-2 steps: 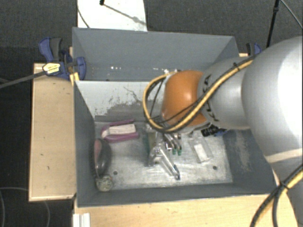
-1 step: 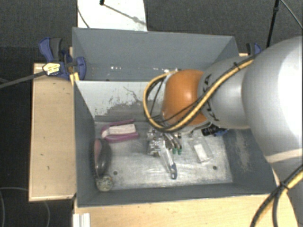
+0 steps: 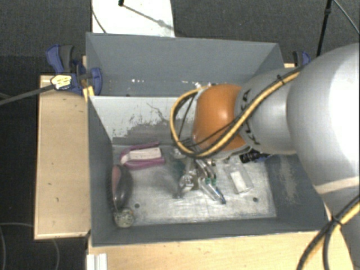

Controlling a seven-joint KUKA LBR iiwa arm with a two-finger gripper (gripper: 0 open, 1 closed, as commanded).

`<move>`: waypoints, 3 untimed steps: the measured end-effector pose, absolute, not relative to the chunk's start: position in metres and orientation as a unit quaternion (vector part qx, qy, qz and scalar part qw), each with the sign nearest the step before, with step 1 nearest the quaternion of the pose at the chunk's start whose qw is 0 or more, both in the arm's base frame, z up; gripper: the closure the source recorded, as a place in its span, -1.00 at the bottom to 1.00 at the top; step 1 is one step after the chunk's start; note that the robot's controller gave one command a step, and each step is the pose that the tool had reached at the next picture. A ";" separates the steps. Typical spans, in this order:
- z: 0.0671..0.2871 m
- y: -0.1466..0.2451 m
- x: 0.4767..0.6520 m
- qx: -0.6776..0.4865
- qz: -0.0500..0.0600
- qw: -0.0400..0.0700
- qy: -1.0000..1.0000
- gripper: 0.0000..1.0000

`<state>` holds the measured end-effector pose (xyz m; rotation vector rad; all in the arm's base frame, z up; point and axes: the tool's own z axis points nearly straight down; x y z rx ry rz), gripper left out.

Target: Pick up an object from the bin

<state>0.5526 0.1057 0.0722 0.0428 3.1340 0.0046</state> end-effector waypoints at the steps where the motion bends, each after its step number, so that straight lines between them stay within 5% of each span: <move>1: 0.147 0.108 0.540 0.086 0.002 0.004 0.996 -1.00; 2: 0.114 0.164 0.590 0.170 0.002 0.001 0.986 -1.00; 3: 0.071 0.219 0.586 0.084 -0.002 0.001 0.996 -1.00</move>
Offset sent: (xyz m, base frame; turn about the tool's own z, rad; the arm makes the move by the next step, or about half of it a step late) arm -0.0140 0.0014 0.0712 0.1447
